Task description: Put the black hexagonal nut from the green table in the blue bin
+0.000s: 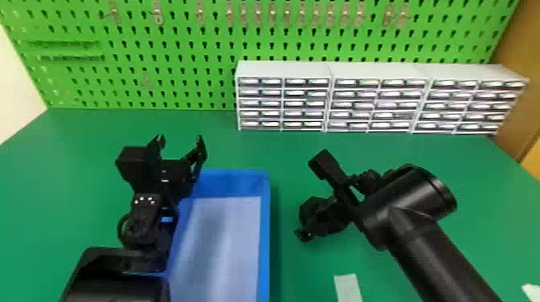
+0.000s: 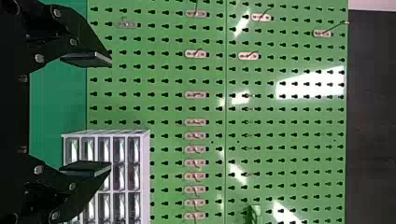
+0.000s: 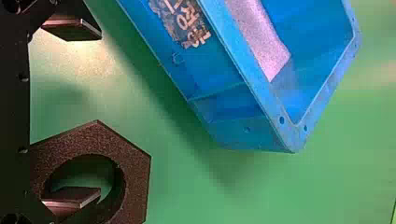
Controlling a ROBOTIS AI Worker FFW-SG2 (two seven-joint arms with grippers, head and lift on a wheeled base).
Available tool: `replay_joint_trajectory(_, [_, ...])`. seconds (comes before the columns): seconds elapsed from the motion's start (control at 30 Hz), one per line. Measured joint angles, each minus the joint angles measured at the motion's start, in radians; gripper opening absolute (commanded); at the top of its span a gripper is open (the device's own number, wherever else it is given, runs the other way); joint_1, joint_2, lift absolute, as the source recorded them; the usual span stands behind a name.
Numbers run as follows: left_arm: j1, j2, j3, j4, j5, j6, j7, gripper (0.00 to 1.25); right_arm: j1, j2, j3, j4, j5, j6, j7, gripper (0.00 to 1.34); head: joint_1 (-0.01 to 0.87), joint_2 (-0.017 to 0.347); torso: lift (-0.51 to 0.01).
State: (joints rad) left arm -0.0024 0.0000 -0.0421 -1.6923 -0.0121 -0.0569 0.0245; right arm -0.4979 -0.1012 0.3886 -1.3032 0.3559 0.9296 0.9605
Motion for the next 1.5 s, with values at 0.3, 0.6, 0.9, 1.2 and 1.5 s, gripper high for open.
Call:
replay_joint_trajectory(0.3, [-0.003, 0.000, 0.001, 0.000, 0.001, -0.002, 0.000, 0.79, 0.009, -0.003, -0.009, 0.006, 0.000, 0.000, 0.000, 1.07, 0.657, 0.057, -0.095])
replay_joint_trajectory(0.6, [-0.004, 0.000, 0.001, 0.000, 0.001, -0.004, 0.000, 0.79, 0.014, -0.007, -0.021, 0.010, 0.002, 0.008, 0.000, 0.30, 0.657, 0.057, -0.095])
replay_joint_trajectory(0.9, [-0.003, 0.000, 0.002, 0.000, 0.000, -0.005, 0.000, 0.79, 0.019, -0.008, -0.031, 0.011, 0.011, 0.009, -0.001, 0.25, 0.657, 0.057, -0.095])
replay_joint_trajectory(1.2, [-0.001, 0.000, 0.005, 0.000, 0.000, -0.006, 0.000, 0.79, 0.027, -0.009, -0.042, 0.009, 0.018, 0.006, -0.001, 0.25, 0.657, 0.057, -0.095])
replay_joint_trajectory(1.5, [0.001, 0.000, 0.005, 0.000, 0.000, -0.006, 0.000, 0.79, 0.029, -0.010, -0.071, -0.002, 0.019, 0.003, -0.002, 0.25, 0.657, 0.057, -0.095])
